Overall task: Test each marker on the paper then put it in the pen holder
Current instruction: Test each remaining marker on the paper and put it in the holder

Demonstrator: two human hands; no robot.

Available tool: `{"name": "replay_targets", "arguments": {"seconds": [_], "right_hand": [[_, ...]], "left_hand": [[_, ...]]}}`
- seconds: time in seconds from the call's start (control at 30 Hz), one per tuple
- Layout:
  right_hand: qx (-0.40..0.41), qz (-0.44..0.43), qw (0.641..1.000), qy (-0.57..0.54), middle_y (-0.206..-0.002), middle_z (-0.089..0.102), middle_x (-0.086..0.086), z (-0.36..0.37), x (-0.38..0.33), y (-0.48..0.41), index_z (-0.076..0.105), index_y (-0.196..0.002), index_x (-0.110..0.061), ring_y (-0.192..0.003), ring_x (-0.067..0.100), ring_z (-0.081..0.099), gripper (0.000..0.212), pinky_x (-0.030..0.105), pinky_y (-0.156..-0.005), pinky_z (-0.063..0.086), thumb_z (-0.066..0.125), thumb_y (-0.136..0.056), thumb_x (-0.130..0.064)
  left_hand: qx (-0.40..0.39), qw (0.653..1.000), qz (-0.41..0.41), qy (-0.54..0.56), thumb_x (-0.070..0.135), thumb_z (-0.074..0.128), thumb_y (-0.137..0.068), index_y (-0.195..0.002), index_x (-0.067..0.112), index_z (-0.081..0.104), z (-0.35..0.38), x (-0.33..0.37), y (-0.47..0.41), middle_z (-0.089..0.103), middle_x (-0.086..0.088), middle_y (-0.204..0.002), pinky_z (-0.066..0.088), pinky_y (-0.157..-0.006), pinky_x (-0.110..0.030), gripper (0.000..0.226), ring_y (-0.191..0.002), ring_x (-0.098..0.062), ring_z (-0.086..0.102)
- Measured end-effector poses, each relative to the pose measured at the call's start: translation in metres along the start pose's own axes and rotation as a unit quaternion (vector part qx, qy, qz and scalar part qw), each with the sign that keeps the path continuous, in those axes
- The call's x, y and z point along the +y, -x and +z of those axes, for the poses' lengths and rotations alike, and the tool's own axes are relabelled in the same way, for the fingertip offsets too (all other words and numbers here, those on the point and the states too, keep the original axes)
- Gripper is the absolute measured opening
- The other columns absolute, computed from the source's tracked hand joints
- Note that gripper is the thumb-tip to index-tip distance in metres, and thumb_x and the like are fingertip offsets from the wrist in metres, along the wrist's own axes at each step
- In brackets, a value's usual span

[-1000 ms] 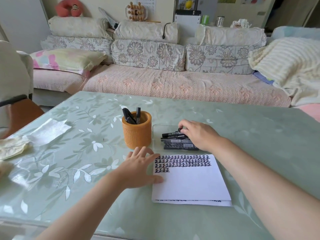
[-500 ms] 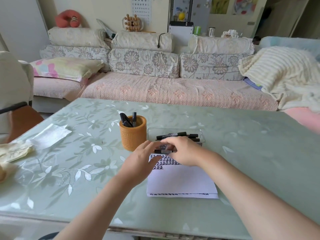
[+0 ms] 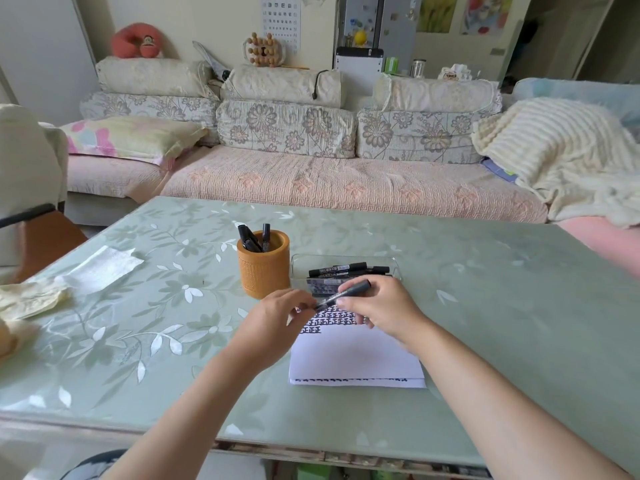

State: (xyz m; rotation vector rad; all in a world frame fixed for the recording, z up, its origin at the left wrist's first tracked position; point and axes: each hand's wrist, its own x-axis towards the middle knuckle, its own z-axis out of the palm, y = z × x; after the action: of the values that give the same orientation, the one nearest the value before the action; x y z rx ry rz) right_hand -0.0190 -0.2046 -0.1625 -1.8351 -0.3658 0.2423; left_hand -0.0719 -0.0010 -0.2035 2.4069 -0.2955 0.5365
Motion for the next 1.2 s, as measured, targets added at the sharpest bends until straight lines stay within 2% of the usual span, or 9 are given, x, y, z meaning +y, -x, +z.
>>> {"name": "replay_targets", "arguments": {"seconds": [0.17,0.27,0.4,0.5,0.6,0.77,0.9,1.07,1.2], "right_hand": [[0.005,0.004,0.993,-0.117,-0.090,0.073,0.004,0.003,0.007,0.001,0.063,-0.097,-0.012,-0.077,0.014,0.065,0.007,0.034,-0.070,0.056,0.056,-0.098,-0.014],[0.008,-0.029,0.999,-0.019,-0.079,0.068,-0.002,0.002,0.014,-0.003,0.060,-0.099,-0.021,-0.071,0.013,0.061,0.013,0.027,-0.064,0.052,0.049,-0.102,-0.014],[-0.027,-0.060,0.985,0.160,-0.063,0.052,-0.015,-0.004,0.029,-0.007,0.060,-0.100,-0.053,-0.061,0.010,0.046,0.023,0.028,-0.063,0.041,0.049,-0.101,-0.033],[-0.064,-0.055,0.951,0.296,-0.066,0.053,-0.010,-0.003,0.028,-0.005,0.061,-0.105,-0.040,-0.065,0.013,0.051,0.018,0.032,-0.063,0.040,0.044,-0.100,-0.046],[-0.074,-0.053,0.923,0.375,-0.076,0.059,-0.004,0.001,0.021,-0.004,0.059,-0.089,-0.021,-0.075,0.020,0.055,0.031,0.035,-0.067,0.043,0.041,-0.101,-0.044],[-0.142,-0.055,0.910,0.386,-0.099,0.054,-0.008,0.000,0.024,-0.007,0.062,-0.107,-0.024,-0.095,0.017,0.053,0.025,0.035,-0.084,0.046,0.041,-0.102,-0.038],[-0.137,-0.071,0.887,0.436,-0.089,0.060,-0.005,0.001,0.027,-0.008,0.053,-0.084,-0.032,-0.086,0.020,0.055,0.020,0.035,-0.073,0.044,0.044,-0.100,-0.040],[-0.056,-0.204,0.860,0.465,-0.094,0.061,-0.004,0.004,0.036,-0.011,0.066,-0.111,-0.027,-0.090,0.020,0.057,0.021,0.032,-0.066,0.036,0.051,-0.099,-0.034],[0.003,-0.308,0.808,0.502,-0.074,0.057,-0.007,0.004,0.041,-0.020,0.068,-0.091,-0.023,-0.072,0.021,0.059,0.011,0.028,-0.061,0.033,0.061,-0.086,-0.029]], "left_hand": [[-0.100,0.995,0.010,-0.010,0.037,0.056,-0.086,-0.087,0.035,0.067,0.010,0.011,-0.002,0.062,0.018,-0.083,0.051,-0.068,-0.031,0.011,-0.073,-0.005,0.058],[-0.044,0.998,0.016,-0.039,0.028,0.058,-0.091,-0.091,0.029,0.064,0.014,0.006,-0.008,0.060,0.016,-0.084,0.052,-0.067,-0.034,0.006,-0.071,-0.004,0.057],[0.035,0.999,0.014,-0.010,0.025,0.057,-0.093,-0.115,0.023,0.058,0.014,0.000,-0.015,0.058,0.013,-0.097,0.049,-0.072,-0.023,0.022,-0.082,-0.004,0.058],[0.007,0.999,0.049,-0.002,0.025,0.057,-0.094,-0.127,0.024,0.053,0.015,-0.002,-0.015,0.055,0.013,-0.110,0.047,-0.079,-0.017,0.033,-0.094,-0.002,0.056],[-0.039,0.995,0.083,-0.038,0.022,0.059,-0.094,-0.125,0.026,0.058,0.019,-0.004,-0.014,0.058,0.009,-0.106,0.047,-0.075,-0.023,0.031,-0.093,-0.006,0.055],[-0.090,0.992,0.065,-0.061,0.026,0.060,-0.093,-0.103,0.025,0.066,0.016,-0.014,-0.015,0.058,0.009,-0.091,0.045,-0.062,-0.032,0.012,-0.073,-0.009,0.051],[-0.125,0.987,0.073,-0.077,0.030,0.056,-0.096,-0.100,0.023,0.067,0.016,-0.021,-0.013,0.057,0.008,-0.086,0.038,-0.062,-0.027,0.014,-0.073,-0.009,0.048],[-0.134,0.989,0.040,-0.058,0.027,0.053,-0.097,-0.098,0.021,0.065,0.016,-0.019,-0.017,0.054,0.008,-0.085,0.044,-0.066,-0.033,0.013,-0.074,-0.013,0.051],[-0.134,0.990,0.020,-0.031,0.025,0.053,-0.098,-0.092,0.015,0.065,0.012,-0.019,-0.021,0.053,0.004,-0.079,0.043,-0.068,-0.034,0.016,-0.073,-0.016,0.051]]}}
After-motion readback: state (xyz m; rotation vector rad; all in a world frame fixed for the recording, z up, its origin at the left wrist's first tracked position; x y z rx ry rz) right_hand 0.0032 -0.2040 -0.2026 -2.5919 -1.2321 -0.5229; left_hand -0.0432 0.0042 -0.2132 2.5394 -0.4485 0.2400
